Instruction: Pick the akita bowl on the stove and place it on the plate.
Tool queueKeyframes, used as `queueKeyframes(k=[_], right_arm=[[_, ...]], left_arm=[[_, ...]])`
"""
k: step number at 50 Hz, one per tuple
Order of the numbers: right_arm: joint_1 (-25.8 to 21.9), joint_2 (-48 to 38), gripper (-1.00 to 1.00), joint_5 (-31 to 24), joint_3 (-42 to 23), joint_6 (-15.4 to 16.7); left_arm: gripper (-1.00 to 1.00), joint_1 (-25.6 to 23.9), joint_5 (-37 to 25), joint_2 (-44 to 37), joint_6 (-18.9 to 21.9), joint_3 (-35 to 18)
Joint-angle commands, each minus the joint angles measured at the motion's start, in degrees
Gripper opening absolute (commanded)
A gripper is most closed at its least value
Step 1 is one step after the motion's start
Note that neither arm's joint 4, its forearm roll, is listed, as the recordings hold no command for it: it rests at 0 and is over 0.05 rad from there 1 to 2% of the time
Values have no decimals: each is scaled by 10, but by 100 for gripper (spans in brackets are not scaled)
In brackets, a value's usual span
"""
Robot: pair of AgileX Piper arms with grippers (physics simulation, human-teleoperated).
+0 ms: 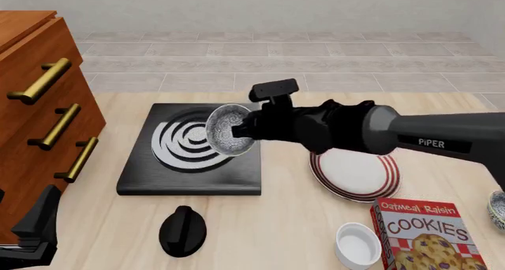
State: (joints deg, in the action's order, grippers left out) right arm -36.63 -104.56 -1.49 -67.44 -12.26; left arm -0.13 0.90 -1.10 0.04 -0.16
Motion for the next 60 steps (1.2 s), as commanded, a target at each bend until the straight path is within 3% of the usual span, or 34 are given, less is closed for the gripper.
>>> queueKeyframes(k=[1,19,34,47,56,58,60], right_arm=[[50,46,-100,-20,15,10],[158,82,-100,-3,67,-6],[244,56,-100,84,128,-36],[274,28,-100,117,155,-29],[285,31,-100,128,189,-8],[300,27,-100,133,198,10],[303,32,-100,136,206,3]], left_arm=[[100,0,-2,2,0,0],[100,0,0,0,0,0],[100,0,0,0,0,0],[100,0,0,0,0,0],[100,0,-1,0,0,0],[100,0,-1,1,0,0],[100,0,-1,1,0,0]])
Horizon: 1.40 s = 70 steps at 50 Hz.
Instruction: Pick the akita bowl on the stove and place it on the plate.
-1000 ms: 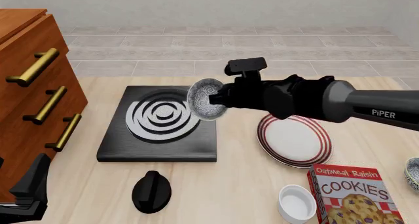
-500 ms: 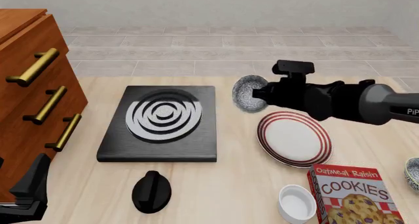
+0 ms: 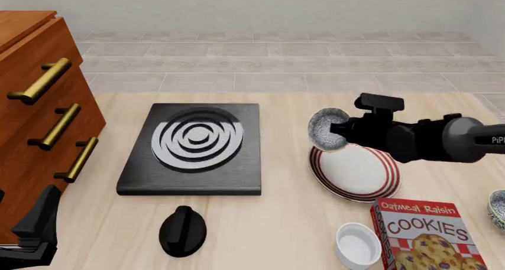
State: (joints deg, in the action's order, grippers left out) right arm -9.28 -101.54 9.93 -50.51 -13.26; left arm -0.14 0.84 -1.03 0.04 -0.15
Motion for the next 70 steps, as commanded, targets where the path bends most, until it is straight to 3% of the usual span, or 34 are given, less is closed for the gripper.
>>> queueKeyframes(k=[1,30,65,66,70], right_arm=[[33,1,-100,23,38,15],[47,4,-100,25,77,20],[74,-36,-100,34,66,58],[83,-30,100,30,63,65],[72,-21,100,31,71,57]], left_arm=[[100,0,0,1,0,0],[100,0,0,0,0,0],[100,0,0,-1,0,0],[100,0,0,0,0,0],[100,0,0,0,0,0]])
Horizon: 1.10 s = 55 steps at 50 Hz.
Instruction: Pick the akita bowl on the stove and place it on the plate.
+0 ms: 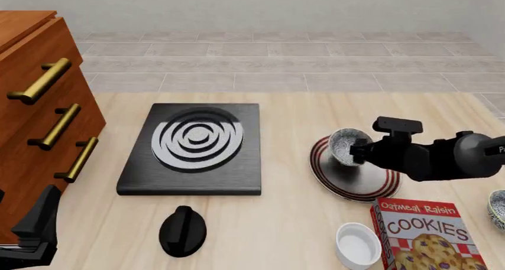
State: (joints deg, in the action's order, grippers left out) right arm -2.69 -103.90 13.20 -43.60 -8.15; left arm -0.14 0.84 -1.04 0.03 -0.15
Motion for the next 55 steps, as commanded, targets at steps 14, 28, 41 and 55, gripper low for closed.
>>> queueKeyframes(k=[14,28,41,55], right_arm=[[-1,22,100,-3,6,8],[-3,78,100,-14,22,2],[-25,235,100,-49,88,16],[-29,415,100,-66,150,28]], left_arm=[[100,0,0,0,0,0],[100,0,0,0,0,0],[100,0,0,0,0,0],[100,0,0,0,0,0]])
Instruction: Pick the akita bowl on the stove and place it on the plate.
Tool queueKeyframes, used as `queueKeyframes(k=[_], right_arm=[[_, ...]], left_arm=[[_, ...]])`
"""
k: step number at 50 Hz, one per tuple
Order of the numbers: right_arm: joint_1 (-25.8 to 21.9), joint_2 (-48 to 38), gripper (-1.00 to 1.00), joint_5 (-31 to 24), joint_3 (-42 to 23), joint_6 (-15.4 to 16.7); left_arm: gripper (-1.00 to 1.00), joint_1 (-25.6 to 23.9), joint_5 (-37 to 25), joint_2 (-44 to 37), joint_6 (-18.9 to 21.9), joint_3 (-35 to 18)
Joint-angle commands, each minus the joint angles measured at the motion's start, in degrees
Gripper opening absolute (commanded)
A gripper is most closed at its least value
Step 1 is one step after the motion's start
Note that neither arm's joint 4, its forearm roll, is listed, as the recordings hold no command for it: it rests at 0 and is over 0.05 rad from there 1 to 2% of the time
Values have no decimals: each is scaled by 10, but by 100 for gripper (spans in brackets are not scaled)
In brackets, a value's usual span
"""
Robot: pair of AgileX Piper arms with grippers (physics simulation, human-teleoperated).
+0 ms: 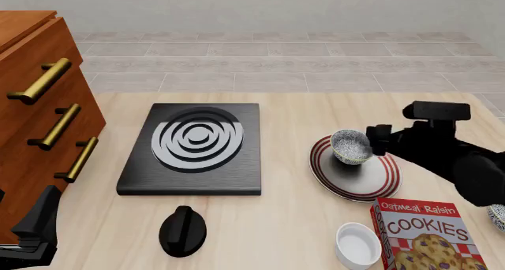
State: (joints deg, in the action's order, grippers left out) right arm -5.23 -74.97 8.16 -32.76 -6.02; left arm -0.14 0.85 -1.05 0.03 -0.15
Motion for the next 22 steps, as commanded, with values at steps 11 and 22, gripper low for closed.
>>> queueKeyframes(k=[11,22], right_arm=[[-9,266,100,-67,61,-16],[-49,397,100,-134,84,-24]], left_arm=[[100,0,0,0,0,0],[100,0,0,0,0,0]])
